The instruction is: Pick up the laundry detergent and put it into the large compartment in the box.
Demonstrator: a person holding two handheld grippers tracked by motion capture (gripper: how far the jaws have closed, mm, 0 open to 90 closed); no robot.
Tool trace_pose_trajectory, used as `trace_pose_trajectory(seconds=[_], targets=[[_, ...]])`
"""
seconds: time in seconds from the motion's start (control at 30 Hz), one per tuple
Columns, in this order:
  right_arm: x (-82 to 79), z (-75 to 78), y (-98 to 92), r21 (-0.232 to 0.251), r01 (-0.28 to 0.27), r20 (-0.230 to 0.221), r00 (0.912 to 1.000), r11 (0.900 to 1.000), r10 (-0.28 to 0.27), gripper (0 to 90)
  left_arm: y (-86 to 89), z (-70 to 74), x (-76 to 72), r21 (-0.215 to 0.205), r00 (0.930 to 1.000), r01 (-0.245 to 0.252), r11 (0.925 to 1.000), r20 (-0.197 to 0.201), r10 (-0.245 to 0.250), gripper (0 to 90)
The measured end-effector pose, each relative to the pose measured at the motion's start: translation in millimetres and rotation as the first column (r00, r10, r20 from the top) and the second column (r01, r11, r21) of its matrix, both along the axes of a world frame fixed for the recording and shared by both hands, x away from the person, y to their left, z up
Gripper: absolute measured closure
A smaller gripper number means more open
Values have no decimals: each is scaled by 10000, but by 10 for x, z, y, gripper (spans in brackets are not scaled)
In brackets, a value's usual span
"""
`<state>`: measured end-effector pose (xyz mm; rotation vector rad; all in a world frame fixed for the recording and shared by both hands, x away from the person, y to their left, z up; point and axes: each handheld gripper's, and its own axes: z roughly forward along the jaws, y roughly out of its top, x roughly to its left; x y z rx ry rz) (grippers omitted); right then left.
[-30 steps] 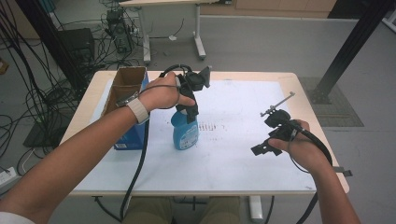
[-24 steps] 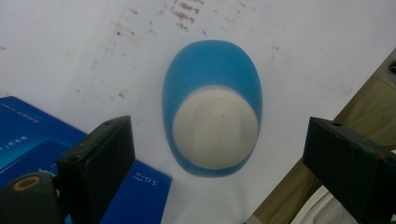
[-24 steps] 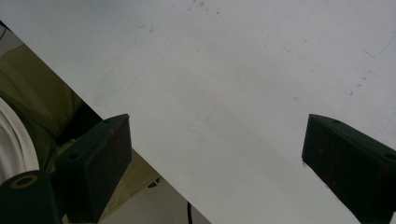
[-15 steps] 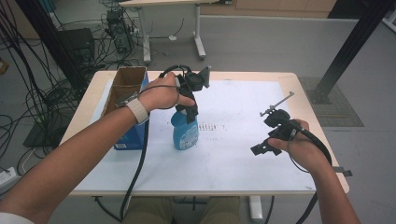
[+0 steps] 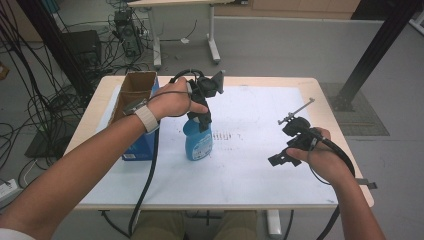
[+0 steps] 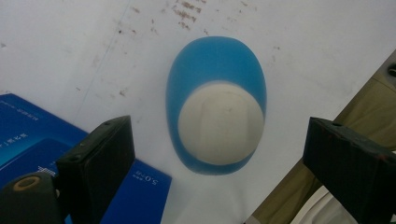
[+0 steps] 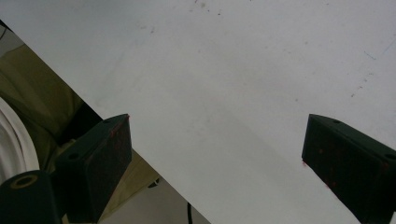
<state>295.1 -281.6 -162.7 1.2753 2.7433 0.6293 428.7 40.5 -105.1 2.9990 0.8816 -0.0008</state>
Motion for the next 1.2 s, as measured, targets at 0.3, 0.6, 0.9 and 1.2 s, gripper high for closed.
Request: trace_pose_trajectory(seconds=[0.3,0.6,0.9,1.2], targets=[[3,-8,-2,7,-8,3,10000,10000,8,84,2,-12,-5,-46,10000,-9,10000,35,9,95],[-2,-11,0,16,-9,6,10000,10000,9,84,13,-8,-7,-22,10000,-64,10000,34,65,95],[-3,-10,3,11,0,-16,10000,10000,0,84,15,-8,-14,-38,10000,-34,10000,64,34,95],[-1,-8,10,24,-15,-21,10000,10000,15,84,14,-18,-19,-4,10000,-3,10000,83,3,95]])
